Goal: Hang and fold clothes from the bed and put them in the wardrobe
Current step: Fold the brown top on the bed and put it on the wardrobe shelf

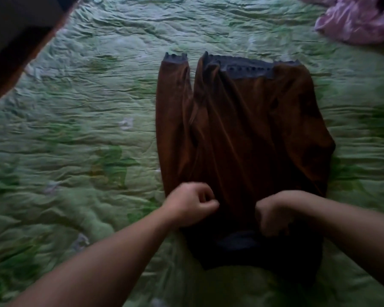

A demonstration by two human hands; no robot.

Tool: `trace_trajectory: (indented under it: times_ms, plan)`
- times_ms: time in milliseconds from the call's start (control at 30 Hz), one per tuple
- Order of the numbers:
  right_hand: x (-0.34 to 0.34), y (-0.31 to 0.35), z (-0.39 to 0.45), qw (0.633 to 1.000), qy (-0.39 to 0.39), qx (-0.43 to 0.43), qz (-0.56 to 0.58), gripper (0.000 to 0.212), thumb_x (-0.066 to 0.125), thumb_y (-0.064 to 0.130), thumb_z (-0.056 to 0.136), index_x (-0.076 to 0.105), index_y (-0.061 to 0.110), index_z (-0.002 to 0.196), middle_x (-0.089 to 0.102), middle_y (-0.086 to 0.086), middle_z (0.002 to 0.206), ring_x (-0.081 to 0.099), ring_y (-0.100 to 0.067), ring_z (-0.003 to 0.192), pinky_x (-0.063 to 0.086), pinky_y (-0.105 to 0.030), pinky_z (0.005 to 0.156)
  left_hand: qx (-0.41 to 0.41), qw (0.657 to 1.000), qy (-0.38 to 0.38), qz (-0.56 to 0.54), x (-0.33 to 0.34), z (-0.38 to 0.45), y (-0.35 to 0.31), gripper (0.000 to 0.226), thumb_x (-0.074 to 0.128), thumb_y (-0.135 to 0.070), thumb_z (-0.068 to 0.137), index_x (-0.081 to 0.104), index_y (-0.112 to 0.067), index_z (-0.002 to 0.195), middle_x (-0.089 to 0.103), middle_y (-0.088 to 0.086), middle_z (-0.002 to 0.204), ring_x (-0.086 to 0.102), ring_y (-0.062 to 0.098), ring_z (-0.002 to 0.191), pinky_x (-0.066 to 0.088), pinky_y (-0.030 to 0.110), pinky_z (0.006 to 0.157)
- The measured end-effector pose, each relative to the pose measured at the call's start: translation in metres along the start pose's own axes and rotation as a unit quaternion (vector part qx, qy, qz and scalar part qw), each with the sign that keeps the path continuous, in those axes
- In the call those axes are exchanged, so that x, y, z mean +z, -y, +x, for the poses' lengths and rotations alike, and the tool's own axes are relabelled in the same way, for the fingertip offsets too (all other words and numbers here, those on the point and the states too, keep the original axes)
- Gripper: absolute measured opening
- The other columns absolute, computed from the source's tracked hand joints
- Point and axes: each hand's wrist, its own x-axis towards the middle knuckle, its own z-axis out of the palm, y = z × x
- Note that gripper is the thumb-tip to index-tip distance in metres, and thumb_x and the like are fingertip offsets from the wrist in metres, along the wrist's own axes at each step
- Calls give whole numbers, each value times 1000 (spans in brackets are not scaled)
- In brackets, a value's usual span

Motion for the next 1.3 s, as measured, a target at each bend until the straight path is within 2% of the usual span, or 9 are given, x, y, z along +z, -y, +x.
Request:
trace_trajectory:
  times_ms: [100,300,500,600,800,967,1167,1233,1300]
  plan:
    - [-35,15,5,965,-245,-86,37,11,56,26,84,64,19,82,69,-2,85,67,-19,81,55,-26,70,-111,966,-235,-5,-21,35,18,34,62,-31,78,62,-22,111,58,8,110,54,28,106,44,37,96]
    - [-85,48,22,903,-350,-181,173,9,60,33,81,63,26,85,65,7,85,63,-13,80,57,-36,76,-259,922,-252,-138,-54,91,47,72,72,-33,80,38,-9,139,47,17,136,44,30,127,33,34,106]
    - [-139,89,33,805,-508,-279,127,11,56,31,84,65,24,89,68,4,85,64,-19,80,53,-36,73,-256,803,-249,-477,-80,130,64,36,63,-4,71,62,-9,106,66,13,88,63,26,72,56,34,71]
    - [-161,117,51,836,-466,-229,177,34,49,49,90,59,27,115,68,0,108,63,-23,101,51,-37,86,-225,754,-257,-561,-98,124,72,28,43,12,71,58,-10,80,51,12,62,45,22,49,40,23,49]
    - [-201,172,62,867,-373,-131,303,101,41,89,67,48,12,133,56,-11,134,54,-29,122,44,-38,100,-97,786,-182,-583,-109,96,76,60,49,9,57,62,-13,111,70,14,89,67,25,72,56,28,61]
    - [-235,169,51,815,-439,-135,353,43,63,33,81,63,5,114,66,-14,117,62,-28,109,46,-26,81,12,859,-146,-490,-102,111,42,60,60,-6,47,58,-24,104,69,-2,91,66,10,81,53,20,70]
    - [-263,74,31,472,-482,-174,717,20,55,14,91,67,8,106,66,-1,101,60,-16,86,49,-21,66,-54,851,-114,-509,-89,127,5,8,66,-17,85,64,-24,90,54,-4,59,53,10,46,48,26,49]
    - [-244,42,46,494,-435,-84,748,23,50,18,95,63,7,112,63,-3,107,60,-18,91,47,-24,68,-96,872,-228,-423,-81,139,17,3,66,-22,83,64,-23,85,58,-6,65,54,12,55,47,29,58]
    - [-219,21,67,610,-347,-11,712,34,49,23,97,60,1,121,64,-10,101,62,-25,87,48,-29,70,-119,900,-259,-329,-79,150,29,15,66,-21,83,61,-27,96,63,-5,86,59,11,71,47,26,68]
